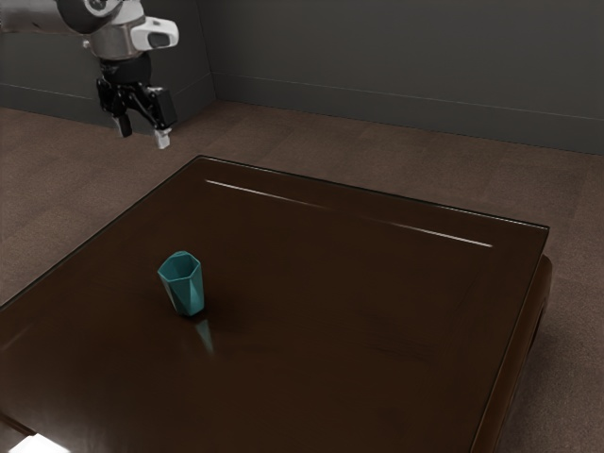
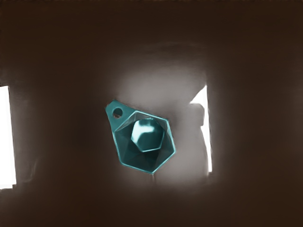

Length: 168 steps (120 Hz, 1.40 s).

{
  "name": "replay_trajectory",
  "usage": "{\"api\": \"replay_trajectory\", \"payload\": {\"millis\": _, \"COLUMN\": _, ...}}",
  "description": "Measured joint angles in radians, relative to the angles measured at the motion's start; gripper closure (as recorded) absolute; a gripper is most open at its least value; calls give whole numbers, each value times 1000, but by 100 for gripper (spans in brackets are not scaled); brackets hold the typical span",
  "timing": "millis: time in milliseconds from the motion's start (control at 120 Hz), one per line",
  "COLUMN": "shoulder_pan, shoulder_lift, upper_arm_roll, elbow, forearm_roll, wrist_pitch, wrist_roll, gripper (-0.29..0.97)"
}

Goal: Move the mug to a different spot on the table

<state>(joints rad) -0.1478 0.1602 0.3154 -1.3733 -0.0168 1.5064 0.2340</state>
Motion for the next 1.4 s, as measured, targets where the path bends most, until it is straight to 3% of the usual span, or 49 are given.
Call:
{"api": "replay_trajectory", "payload": {"millis": 133, "shoulder_pan": 16, "shoulder_lift": 12, "upper_arm_roll": 3, "elbow": 0, "forearm_roll": -6, "wrist_pitch": 32, "wrist_roll": -11, "gripper": 0}}
{"api": "replay_trajectory", "payload": {"millis": 250, "shoulder_pan": 52, "shoulder_lift": 6, "upper_arm_roll": 4, "elbow": -32, "forearm_roll": -8, "wrist_pitch": 74, "wrist_roll": -119, "gripper": 0}}
{"api": "replay_trajectory", "payload": {"millis": 425, "shoulder_pan": 53, "shoulder_lift": 14, "upper_arm_roll": 6, "elbow": -120, "forearm_roll": 9, "wrist_pitch": 270, "wrist_roll": -288, "gripper": 0}}
{"api": "replay_trajectory", "payload": {"millis": 667, "shoulder_pan": 56, "shoulder_lift": 111, "upper_arm_roll": 36, "elbow": -184, "forearm_roll": -142, "wrist_pitch": 408, "wrist_roll": -496, "gripper": 0}}
{"api": "replay_trajectory", "payload": {"millis": 883, "shoulder_pan": 55, "shoulder_lift": 139, "upper_arm_roll": 37, "elbow": -315, "forearm_roll": -197, "wrist_pitch": 499, "wrist_roll": -635, "gripper": 0}}
{"api": "replay_trajectory", "payload": {"millis": 1400, "shoulder_pan": 57, "shoulder_lift": 289, "upper_arm_roll": 37, "elbow": -379, "forearm_roll": -144, "wrist_pitch": 606, "wrist_roll": -784, "gripper": 0}}
